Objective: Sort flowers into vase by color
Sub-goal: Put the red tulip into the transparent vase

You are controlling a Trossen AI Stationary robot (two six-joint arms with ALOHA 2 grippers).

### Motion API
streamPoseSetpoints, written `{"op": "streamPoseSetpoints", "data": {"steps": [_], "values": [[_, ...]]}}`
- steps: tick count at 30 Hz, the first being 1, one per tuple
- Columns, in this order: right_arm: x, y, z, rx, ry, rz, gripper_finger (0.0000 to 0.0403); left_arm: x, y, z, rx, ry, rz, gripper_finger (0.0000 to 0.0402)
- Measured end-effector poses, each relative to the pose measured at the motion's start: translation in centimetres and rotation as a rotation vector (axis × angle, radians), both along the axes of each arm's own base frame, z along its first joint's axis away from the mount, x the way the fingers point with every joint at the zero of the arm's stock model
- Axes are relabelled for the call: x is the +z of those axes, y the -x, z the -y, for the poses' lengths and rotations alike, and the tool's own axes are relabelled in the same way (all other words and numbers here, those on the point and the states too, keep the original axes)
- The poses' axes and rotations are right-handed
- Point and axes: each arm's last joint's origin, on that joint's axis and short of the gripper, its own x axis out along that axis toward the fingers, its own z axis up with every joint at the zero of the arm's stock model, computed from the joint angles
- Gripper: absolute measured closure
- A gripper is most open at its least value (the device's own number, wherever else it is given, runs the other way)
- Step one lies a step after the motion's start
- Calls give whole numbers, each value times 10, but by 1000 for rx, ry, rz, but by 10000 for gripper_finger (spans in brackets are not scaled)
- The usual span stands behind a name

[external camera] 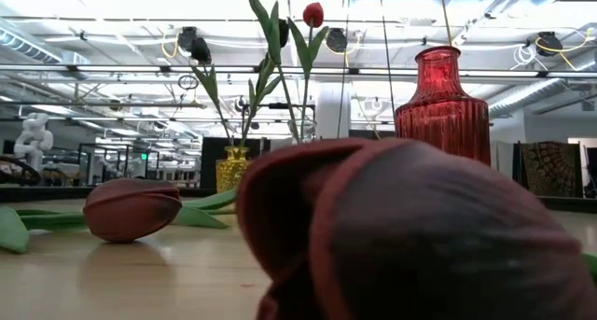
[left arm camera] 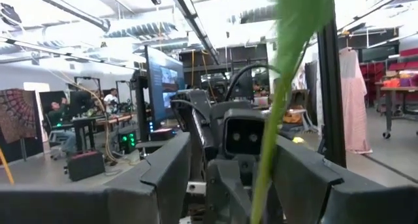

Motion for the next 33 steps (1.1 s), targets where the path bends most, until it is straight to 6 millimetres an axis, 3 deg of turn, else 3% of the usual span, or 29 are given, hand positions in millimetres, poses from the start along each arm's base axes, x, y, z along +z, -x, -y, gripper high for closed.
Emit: {"op": "streamPoseSetpoints", "data": {"steps": [5, 15, 19, 26, 33], "values": [[2, -3, 0, -4, 0, 7, 403, 0, 0, 0, -14, -11, 3, 233], [2, -4, 2, -13, -21, 1, 402, 1, 0, 1, -32, -41, 5, 389], [5, -2, 8, -4, -95, -41, 384, 0, 1, 1, -33, -51, -9, 385], [23, 19, 35, -30, -221, -193, 306, 6, 10, -5, 22, -97, -113, 390], [42, 35, 50, 11, -252, -175, 233, -3, 5, -26, 88, -49, -241, 392]]}}
